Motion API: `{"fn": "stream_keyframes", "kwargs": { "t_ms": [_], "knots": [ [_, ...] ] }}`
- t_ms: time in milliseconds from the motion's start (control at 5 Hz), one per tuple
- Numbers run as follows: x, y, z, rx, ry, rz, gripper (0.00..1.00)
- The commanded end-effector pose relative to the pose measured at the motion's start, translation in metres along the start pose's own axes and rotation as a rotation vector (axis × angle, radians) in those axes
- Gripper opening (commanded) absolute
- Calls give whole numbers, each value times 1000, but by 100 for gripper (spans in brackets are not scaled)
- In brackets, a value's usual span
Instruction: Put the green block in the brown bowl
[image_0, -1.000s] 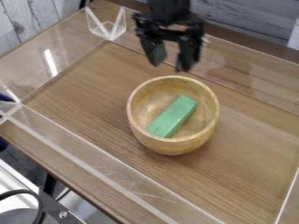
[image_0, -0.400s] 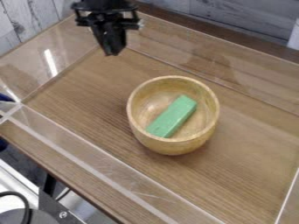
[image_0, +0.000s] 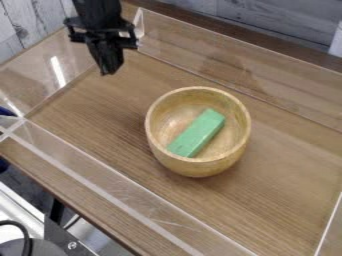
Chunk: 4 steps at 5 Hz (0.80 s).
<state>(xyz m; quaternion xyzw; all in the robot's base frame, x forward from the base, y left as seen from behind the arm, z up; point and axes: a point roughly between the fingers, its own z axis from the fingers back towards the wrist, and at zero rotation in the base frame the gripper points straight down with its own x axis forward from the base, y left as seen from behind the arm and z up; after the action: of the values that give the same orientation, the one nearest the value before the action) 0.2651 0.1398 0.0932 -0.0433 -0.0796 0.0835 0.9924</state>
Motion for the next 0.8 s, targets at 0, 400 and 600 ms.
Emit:
{"fn": "stream_keyframes", "kwargs": {
  "t_ms": [0,400,600],
  "knots": [
    [8,3,-6,19,-38,6,0],
    [19,13,-40,42,42,22,0],
    [18,16,-51,79,53,43,0]
  ]
}}
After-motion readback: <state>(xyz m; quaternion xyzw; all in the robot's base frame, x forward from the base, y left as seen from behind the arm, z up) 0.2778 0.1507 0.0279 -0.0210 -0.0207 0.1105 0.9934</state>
